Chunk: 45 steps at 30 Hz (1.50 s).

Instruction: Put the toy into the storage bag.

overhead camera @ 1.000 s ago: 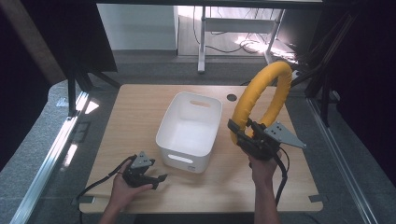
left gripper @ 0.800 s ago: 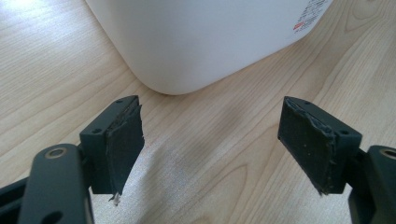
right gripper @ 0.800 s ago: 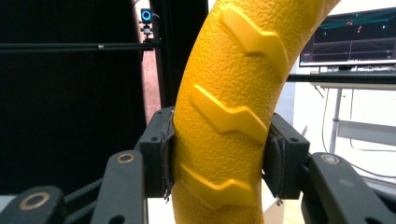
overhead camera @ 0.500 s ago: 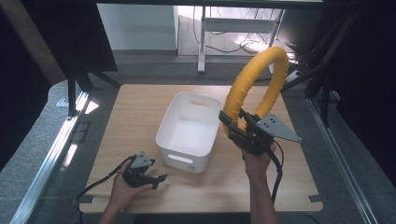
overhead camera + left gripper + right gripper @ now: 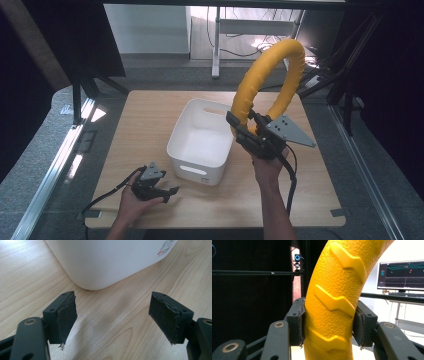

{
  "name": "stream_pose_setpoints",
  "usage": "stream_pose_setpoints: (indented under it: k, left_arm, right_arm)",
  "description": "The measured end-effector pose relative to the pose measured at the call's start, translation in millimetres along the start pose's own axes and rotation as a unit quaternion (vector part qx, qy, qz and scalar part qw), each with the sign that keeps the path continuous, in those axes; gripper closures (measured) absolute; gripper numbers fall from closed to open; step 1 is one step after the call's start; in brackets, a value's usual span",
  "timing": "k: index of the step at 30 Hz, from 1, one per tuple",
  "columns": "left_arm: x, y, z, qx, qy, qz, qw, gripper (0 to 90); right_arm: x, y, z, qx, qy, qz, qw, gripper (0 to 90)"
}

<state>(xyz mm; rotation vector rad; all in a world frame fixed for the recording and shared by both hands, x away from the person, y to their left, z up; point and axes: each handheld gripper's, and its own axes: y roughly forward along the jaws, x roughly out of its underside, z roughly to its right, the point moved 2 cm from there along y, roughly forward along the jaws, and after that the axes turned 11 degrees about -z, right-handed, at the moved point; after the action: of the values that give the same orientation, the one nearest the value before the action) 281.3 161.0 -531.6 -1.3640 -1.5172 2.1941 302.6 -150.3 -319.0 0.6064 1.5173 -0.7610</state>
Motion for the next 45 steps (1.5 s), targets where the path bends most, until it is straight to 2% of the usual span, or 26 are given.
stream_pose_setpoints:
  k: [7,18,25,36,45]
  left_arm:
    - [0.1,-0.4,-0.3,0.000,0.001,0.000,1.0000,22.2]
    - [0.4,-0.5,-0.7,-0.001,0.004,-0.003,1.0000,22.1]
    - [0.5,-0.3,-0.7,-0.001,0.004,-0.004,1.0000,22.1]
    - [0.5,-1.1,-1.1,-0.001,0.006,-0.003,1.0000,22.1]
    - [0.6,-1.0,-0.9,0.002,0.006,-0.003,1.0000,22.1]
  right_arm:
    - [-7.7,10.5,-11.8,-0.007,-0.010,0.000,0.9999,51.2]
    - [-16.5,26.2,-28.0,-0.018,-0.012,-0.003,0.9998,51.1]
    - [-15.9,36.7,-37.9,-0.023,-0.010,-0.005,0.9997,51.1]
    - [-14.2,57.5,-60.8,-0.036,-0.010,-0.005,0.9993,51.1]
    - [-12.6,66.0,-70.9,-0.046,-0.007,-0.007,0.9989,51.0]
